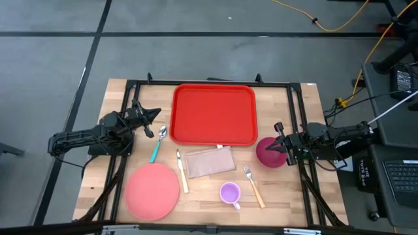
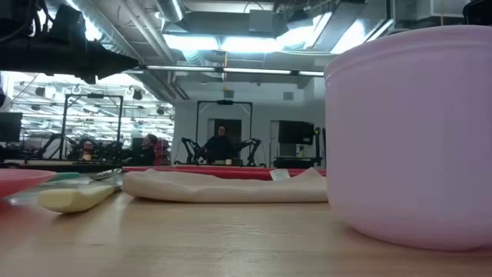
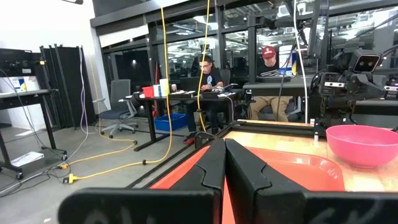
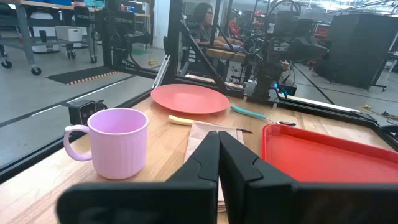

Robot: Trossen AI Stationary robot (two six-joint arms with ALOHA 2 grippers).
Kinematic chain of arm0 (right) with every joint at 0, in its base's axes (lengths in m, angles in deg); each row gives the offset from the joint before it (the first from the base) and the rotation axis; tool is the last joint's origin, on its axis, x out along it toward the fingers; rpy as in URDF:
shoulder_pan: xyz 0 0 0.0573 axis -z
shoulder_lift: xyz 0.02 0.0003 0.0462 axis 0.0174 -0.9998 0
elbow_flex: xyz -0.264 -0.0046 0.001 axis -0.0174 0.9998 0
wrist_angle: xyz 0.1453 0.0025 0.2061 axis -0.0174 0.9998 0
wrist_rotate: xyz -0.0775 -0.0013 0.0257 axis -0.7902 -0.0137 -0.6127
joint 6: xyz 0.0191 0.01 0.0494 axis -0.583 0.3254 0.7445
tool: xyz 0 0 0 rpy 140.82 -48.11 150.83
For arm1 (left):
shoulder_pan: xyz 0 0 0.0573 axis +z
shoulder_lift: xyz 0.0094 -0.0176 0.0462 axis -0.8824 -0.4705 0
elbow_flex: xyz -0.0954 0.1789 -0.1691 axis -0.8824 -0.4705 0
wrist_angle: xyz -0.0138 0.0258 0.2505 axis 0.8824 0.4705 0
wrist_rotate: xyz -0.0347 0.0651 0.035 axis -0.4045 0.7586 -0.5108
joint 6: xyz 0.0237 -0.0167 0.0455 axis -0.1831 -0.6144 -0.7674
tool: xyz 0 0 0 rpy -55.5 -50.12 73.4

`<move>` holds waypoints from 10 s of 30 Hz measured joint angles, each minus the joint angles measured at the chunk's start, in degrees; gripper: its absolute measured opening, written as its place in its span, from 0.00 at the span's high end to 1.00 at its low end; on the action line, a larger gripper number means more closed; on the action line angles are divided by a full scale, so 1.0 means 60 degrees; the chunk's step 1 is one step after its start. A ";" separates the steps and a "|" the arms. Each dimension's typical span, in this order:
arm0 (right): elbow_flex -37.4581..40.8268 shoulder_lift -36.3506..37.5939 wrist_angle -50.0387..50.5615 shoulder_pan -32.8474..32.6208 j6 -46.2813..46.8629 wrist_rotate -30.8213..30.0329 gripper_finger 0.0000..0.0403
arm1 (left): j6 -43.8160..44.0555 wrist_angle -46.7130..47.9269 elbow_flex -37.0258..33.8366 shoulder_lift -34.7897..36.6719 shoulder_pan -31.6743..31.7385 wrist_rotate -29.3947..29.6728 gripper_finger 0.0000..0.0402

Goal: Set up tray

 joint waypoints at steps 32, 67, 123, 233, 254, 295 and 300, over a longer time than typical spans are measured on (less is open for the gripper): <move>0.0000 -0.0003 0.0001 -0.0003 0.0000 -0.0001 0.99 | 0.0001 0.0002 -0.0002 0.0000 0.0000 0.0001 0.99; 0.0000 0.0001 -0.0072 -0.0004 -0.0018 -0.0023 0.99 | 0.0002 0.0000 -0.0001 0.0002 0.0000 -0.0002 0.99; 0.0004 -0.1866 -0.3640 0.0011 -0.0224 -0.2934 0.99 | -0.0003 -0.1011 0.0000 -0.1360 -0.0004 -0.3072 1.00; -1.7092 -1.9561 0.9873 -0.7005 1.5880 -0.5480 0.93 | -0.2819 -0.2007 0.4324 -1.0278 -0.3005 -0.1714 0.99; -1.7074 -1.9947 0.9669 -0.6947 1.6546 -0.5436 0.57 | -0.3333 -0.1997 0.4324 -1.0275 -0.3004 -0.1716 0.99; -1.7061 -2.0754 1.0073 -0.6518 1.6522 -0.5202 0.57 | -0.3333 -0.1938 0.4321 -1.0275 -0.3005 -0.1714 0.99; -1.7063 -2.0916 1.0098 -0.6404 1.6533 -0.5208 0.57 | -0.3333 -0.1942 0.4321 -1.0275 -0.3005 -0.1714 0.99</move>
